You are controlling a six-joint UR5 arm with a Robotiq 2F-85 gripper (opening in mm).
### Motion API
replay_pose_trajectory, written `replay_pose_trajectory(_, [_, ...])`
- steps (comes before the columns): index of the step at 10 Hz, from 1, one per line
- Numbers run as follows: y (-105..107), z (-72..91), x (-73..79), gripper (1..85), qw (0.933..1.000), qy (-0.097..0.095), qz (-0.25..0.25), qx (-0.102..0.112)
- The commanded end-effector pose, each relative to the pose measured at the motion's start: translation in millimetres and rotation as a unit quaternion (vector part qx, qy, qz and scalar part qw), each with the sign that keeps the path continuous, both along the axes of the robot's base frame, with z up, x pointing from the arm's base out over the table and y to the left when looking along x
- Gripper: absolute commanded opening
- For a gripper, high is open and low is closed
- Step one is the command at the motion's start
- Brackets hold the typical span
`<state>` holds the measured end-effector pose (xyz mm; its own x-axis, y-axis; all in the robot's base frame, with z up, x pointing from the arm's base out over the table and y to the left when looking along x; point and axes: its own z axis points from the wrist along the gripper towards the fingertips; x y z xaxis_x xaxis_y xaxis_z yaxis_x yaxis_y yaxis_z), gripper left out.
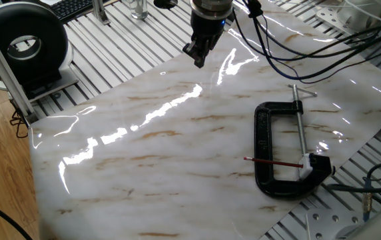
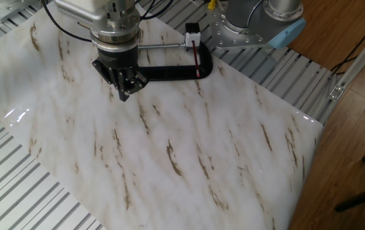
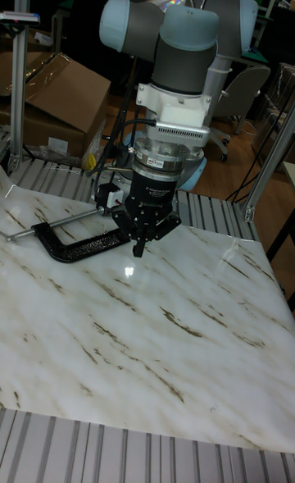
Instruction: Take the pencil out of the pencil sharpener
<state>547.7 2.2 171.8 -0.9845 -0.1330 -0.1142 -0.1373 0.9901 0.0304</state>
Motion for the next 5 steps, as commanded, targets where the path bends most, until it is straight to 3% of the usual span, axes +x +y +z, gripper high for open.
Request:
replay_pose_trajectory(1, [13, -2.3, -27.7, 1.0, 0.9994, -0.017, -0.016, 0.028])
replay_pose_trajectory(3, [22, -5.3, -64.4, 1.0, 0.9993, -0.02, 0.001, 0.032])
replay_pose_trajectory(5, [24, -15.2, -87.5, 1.0, 0.9989, -0.03, 0.015, 0.031])
